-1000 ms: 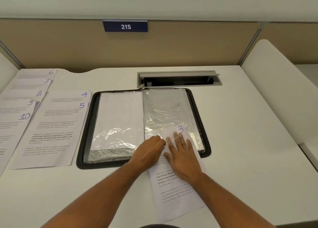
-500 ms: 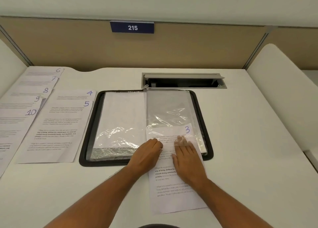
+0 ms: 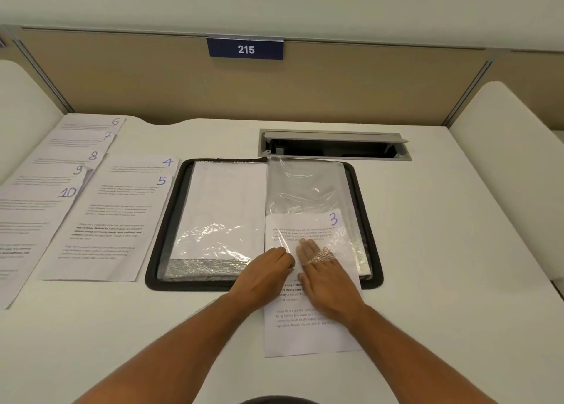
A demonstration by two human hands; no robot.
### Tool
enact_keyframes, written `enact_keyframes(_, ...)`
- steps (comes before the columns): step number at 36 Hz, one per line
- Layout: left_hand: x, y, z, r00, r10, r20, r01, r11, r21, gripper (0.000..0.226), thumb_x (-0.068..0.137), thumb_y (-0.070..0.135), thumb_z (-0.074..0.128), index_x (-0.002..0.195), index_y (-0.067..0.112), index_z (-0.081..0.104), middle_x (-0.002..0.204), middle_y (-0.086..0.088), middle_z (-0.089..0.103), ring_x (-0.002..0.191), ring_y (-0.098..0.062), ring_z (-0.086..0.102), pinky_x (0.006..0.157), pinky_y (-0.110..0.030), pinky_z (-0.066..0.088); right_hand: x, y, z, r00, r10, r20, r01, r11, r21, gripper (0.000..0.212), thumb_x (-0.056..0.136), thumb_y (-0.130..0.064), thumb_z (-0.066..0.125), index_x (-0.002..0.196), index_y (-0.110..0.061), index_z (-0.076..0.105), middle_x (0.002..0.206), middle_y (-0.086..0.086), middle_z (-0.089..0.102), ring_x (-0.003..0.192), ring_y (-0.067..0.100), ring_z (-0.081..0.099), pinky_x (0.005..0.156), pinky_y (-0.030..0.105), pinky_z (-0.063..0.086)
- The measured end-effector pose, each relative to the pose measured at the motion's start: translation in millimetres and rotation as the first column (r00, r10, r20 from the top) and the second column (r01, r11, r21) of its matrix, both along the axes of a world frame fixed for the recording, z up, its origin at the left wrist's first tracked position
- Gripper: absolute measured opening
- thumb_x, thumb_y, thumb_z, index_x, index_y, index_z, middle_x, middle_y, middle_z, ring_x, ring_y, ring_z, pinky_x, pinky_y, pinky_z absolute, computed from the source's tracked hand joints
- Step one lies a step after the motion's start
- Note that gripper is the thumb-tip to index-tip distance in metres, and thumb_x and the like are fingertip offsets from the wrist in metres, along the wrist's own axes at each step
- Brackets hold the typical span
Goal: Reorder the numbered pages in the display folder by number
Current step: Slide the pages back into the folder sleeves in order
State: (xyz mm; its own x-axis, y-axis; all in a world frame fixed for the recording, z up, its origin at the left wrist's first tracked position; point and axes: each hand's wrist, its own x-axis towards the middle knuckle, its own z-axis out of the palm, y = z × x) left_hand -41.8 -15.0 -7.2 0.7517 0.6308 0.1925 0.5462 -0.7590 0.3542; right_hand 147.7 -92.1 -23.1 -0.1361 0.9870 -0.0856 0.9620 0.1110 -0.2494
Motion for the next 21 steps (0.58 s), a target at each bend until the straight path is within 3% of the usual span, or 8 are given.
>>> enact_keyframes(9,0.0,-1.9,4.2,1.000,0.024,-0.006,-0.024,1.000,-0.012,0.002,0.097,0.016,0.062,0.097,0.017,0.060,0.091,0.001,0.059,0.077,-0.017,0.053,0.064,-0.032,0.050,5.3,21.6,-0.6,0.995,-0.085,0.054,0.085,0.996,0.000,0.063,0.105,-0.057,0.003,0.162,-0.033,-0.008,0.169,-0.006,-0.016,0.155,0.013,-0.021,0.126,0.052,-0.008)
enact_keyframes(16,2.3,-3.5,5.5,1.000,0.013,-0.003,-0.013,0.999,-0.035,0.002,0.098,0.018,0.061,0.099,0.017,0.060,0.094,0.001,0.060,0.082,-0.018,0.055,0.068,-0.033,0.051,15.9,7.8,1.6,0.980,-0.173,0.096,0.165,0.983,0.085,0.067,0.106,-0.050,0.019,0.162,-0.013,0.019,0.170,0.008,0.011,0.158,0.020,0.003,0.126,0.050,-0.004)
enact_keyframes(19,3.7,-5.0,4.7,1.000,0.020,-0.003,-0.020,0.999,-0.034,0.003,0.097,0.018,0.062,0.099,0.017,0.060,0.094,0.002,0.060,0.082,-0.016,0.054,0.067,-0.032,0.051,12.8,2.1,3.0,0.976,-0.207,0.073,0.198,0.974,0.114,0.071,0.106,-0.051,0.016,0.153,-0.006,0.043,0.165,0.013,0.030,0.156,0.026,0.021,0.125,0.049,0.001)
enact_keyframes(21,4.0,-4.4,3.1,1.000,0.025,-0.007,-0.025,0.999,-0.039,0.003,0.098,0.020,0.060,0.100,0.018,0.060,0.095,0.002,0.060,0.083,-0.016,0.054,0.069,-0.032,0.051,11.4,1.6,2.6,0.975,-0.214,0.065,0.206,0.972,0.109,0.072,0.106,-0.053,0.014,0.153,-0.007,0.043,0.165,0.012,0.030,0.156,0.025,0.020,0.125,0.051,0.001)
